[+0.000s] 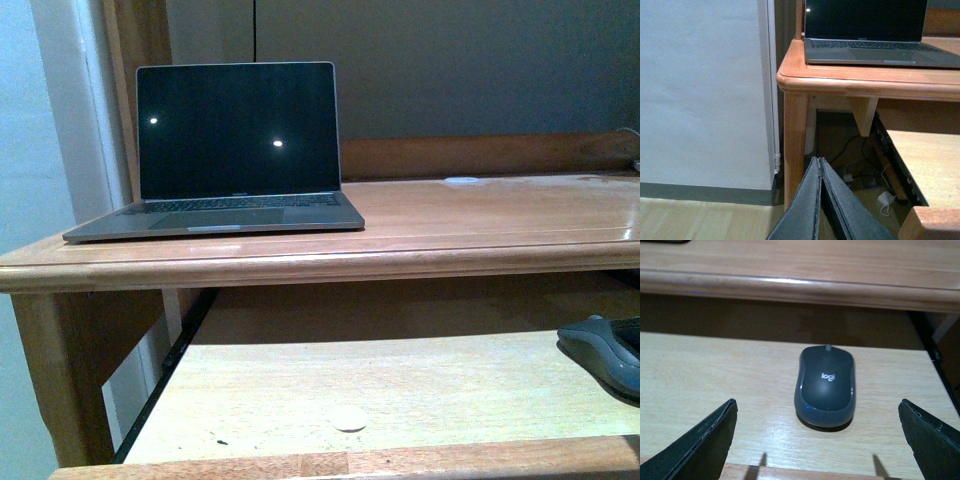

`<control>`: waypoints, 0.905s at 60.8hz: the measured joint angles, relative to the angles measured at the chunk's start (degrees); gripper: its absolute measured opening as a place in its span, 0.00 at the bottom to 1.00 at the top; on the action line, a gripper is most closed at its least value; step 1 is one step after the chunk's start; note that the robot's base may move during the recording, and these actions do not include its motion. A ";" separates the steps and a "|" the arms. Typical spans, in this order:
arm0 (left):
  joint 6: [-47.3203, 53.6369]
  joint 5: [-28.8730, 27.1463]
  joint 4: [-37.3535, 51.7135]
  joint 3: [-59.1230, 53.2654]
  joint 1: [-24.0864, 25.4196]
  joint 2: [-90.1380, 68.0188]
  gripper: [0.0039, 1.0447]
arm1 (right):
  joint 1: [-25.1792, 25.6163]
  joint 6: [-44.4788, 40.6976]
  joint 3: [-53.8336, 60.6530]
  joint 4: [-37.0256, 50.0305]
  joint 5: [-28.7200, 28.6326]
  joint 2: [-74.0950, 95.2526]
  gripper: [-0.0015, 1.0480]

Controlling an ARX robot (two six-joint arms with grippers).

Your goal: Place mouse

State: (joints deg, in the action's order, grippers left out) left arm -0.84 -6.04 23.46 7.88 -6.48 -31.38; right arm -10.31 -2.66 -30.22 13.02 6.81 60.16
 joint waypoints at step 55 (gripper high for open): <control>0.24 6.08 -9.75 -7.45 6.23 17.79 0.02 | -0.57 -6.40 -14.93 -2.60 9.75 25.46 0.93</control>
State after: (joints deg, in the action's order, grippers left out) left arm -0.60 0.03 13.72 0.43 -0.25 -13.58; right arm -10.87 -9.06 -45.15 10.41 16.56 85.62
